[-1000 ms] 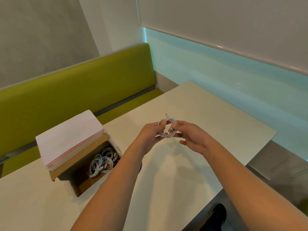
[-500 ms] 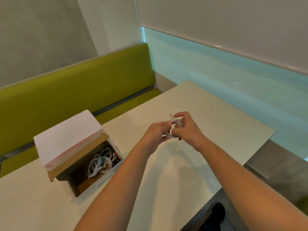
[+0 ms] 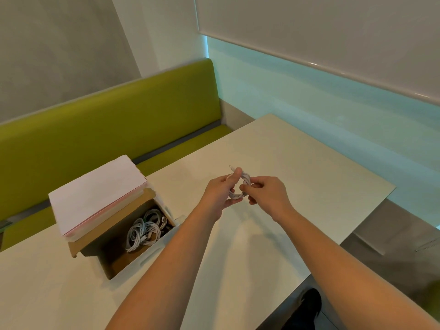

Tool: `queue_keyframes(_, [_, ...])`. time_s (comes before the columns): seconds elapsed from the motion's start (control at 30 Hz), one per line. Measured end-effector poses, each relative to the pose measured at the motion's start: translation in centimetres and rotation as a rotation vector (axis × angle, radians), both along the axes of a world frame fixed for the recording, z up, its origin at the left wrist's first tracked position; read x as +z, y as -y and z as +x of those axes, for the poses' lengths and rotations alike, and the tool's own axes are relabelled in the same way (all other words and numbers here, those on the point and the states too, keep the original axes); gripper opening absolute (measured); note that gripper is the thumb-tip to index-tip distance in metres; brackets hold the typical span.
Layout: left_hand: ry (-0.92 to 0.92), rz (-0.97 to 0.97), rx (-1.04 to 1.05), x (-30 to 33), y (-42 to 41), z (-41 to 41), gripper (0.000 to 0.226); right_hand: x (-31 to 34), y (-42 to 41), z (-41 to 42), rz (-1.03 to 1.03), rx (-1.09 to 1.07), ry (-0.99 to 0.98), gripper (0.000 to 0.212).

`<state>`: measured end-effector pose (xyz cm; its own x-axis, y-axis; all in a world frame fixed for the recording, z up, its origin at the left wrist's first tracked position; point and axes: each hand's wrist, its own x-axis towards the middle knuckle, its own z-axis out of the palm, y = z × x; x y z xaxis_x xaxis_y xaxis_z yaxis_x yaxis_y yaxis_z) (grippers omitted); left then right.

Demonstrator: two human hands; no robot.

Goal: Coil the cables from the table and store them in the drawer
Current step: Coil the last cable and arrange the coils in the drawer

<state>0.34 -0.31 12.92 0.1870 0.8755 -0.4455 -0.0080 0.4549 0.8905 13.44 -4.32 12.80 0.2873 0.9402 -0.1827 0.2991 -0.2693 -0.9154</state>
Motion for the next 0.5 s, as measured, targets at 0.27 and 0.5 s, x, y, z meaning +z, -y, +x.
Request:
queue_keyframes(0.27, [-0.075,-0.005,0.041,-0.9,0.0,0.0,0.036,-0.4,-0.2,-0.8,-0.064,-0.036,0.03,0.014])
queue_keyframes(0.5, [-0.003,0.011,0.08,-1.4,0.3,-0.9,0.03,-0.6,-0.5,-0.7,-0.118,0.0,-0.247,0.029])
